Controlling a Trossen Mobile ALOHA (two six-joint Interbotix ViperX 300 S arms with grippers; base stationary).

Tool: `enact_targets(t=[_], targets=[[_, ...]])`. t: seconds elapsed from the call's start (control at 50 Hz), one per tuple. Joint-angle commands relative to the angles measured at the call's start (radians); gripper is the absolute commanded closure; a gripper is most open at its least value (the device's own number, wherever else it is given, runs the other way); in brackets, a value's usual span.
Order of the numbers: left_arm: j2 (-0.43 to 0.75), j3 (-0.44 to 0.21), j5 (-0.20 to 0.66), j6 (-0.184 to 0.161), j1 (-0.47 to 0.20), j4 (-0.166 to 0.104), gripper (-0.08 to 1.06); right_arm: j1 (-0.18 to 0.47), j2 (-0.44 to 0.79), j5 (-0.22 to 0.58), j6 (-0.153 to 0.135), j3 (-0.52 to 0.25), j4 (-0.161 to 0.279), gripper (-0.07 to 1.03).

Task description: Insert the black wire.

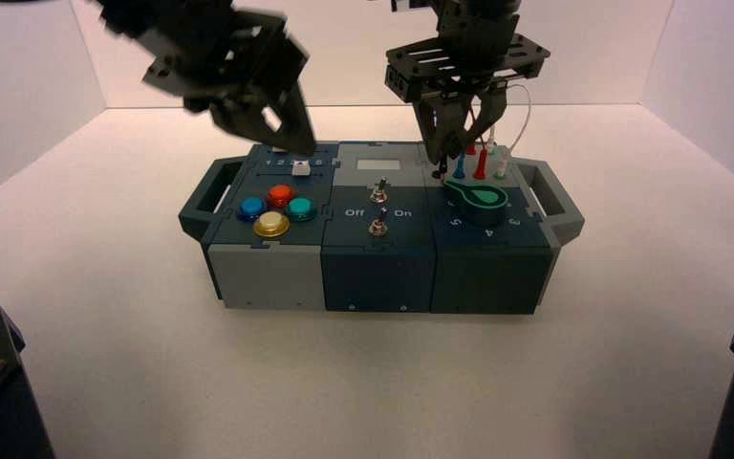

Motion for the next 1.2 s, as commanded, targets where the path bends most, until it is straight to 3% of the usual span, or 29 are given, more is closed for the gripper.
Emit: enact_targets(t=[0.02, 0.18, 0.26, 0.44, 0.52, 0.64, 0.66, 0.68, 0.7, 0.78, 0.8, 0.84, 0.88, 0.94, 1.2], targets=[[-0.006, 0.005, -0.054, 0.017, -0.003, 0.006, 1.01, 0.000, -0.009, -0.003, 0.002, -0.028, 0.000, 0.64], [0.048, -0.035, 0.006, 0.023, 0.002, 0.005, 1.01, 0.000, -0.011, -0.003, 0.000, -0.028, 0.000, 0.64], [0.086, -0.069, 0.069, 0.043, 0.005, 0.003, 1.01, 0.000, -0.012, -0.003, -0.002, -0.028, 0.002, 0.64], [0.130, -0.137, 0.149, 0.061, 0.015, -0.020, 1.01, 0.000, -0.017, 0.003, -0.003, -0.029, 0.000, 0.64], [0.126, -0.161, 0.193, 0.075, 0.046, -0.048, 1.00, 0.000, -0.020, 0.006, -0.006, -0.029, 0.000, 0.64], [0.114, -0.184, 0.295, 0.166, 0.117, -0.153, 1.00, 0.000, -0.021, 0.008, -0.008, -0.031, 0.000, 0.63], [0.107, -0.190, 0.356, 0.239, 0.155, -0.232, 1.00, 0.000, -0.023, 0.008, -0.009, -0.029, 0.000, 0.63], [0.106, -0.192, 0.373, 0.259, 0.166, -0.255, 1.01, 0.000, -0.023, 0.008, -0.009, -0.031, 0.000, 0.63], [0.106, -0.192, 0.411, 0.308, 0.186, -0.304, 1.00, 0.000, -0.023, 0.008, -0.009, -0.029, 0.000, 0.63], [0.126, -0.181, 0.572, 0.517, 0.288, -0.557, 1.01, 0.000, -0.026, 0.009, -0.009, -0.029, 0.000, 0.63], [0.129, -0.179, 0.589, 0.541, 0.302, -0.588, 1.01, 0.000, -0.026, 0.009, -0.009, -0.029, 0.000, 0.63], [0.152, -0.164, 0.649, 0.629, 0.344, -0.693, 1.01, 0.000, -0.026, 0.009, -0.009, -0.031, 0.000, 0.63], [0.184, -0.155, 0.686, 0.696, 0.370, -0.756, 1.01, 0.000, -0.026, 0.009, -0.009, -0.031, 0.000, 0.63], [0.225, -0.149, 0.695, 0.736, 0.380, -0.787, 1.01, 0.000, -0.026, 0.009, -0.009, -0.031, 0.000, 0.63], [0.442, -0.178, 0.644, 0.767, 0.379, -0.788, 1.01, 0.000, -0.023, 0.009, -0.009, -0.031, 0.000, 0.62]])
